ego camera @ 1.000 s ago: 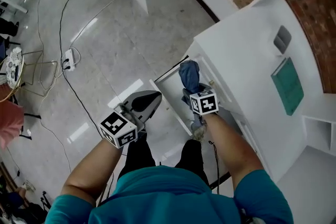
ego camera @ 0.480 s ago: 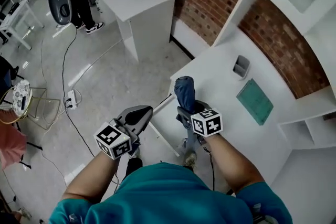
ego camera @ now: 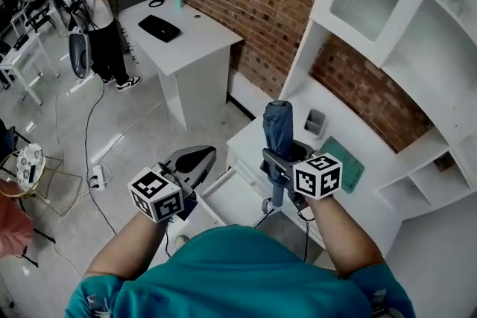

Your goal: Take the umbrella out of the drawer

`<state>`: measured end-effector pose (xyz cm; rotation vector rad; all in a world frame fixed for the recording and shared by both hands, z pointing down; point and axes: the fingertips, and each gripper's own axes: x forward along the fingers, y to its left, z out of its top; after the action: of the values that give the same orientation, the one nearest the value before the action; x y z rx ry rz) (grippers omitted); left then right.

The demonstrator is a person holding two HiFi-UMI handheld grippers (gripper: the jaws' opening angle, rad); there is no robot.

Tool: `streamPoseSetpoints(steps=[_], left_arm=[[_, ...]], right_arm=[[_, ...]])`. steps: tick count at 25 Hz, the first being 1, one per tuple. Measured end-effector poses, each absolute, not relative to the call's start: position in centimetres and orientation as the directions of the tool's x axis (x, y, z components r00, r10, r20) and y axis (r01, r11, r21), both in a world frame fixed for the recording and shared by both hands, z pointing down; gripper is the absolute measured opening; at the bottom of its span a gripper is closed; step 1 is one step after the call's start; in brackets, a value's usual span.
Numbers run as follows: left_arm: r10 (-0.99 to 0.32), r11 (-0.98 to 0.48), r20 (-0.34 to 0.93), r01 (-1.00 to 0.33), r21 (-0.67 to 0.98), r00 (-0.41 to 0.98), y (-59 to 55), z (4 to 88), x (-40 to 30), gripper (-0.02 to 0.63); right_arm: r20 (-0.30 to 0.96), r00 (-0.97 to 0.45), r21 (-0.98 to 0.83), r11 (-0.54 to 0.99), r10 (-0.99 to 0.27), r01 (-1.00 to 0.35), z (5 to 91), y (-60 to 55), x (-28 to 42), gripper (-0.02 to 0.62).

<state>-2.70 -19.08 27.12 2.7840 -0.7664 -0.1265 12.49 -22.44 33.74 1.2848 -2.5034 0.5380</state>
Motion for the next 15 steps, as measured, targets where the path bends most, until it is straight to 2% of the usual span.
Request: streamPoseSetpoints(steps=[15], left_arm=[[-0.488, -0.872, -0.102, -0.478, 0.105, 0.867, -19.1, 15.4, -1.0, 0.014]], right_arm=[[0.113, -0.571, -0.094, 0.563, -0.813, -0.821, 15.5, -22.4, 17.5, 0.265]])
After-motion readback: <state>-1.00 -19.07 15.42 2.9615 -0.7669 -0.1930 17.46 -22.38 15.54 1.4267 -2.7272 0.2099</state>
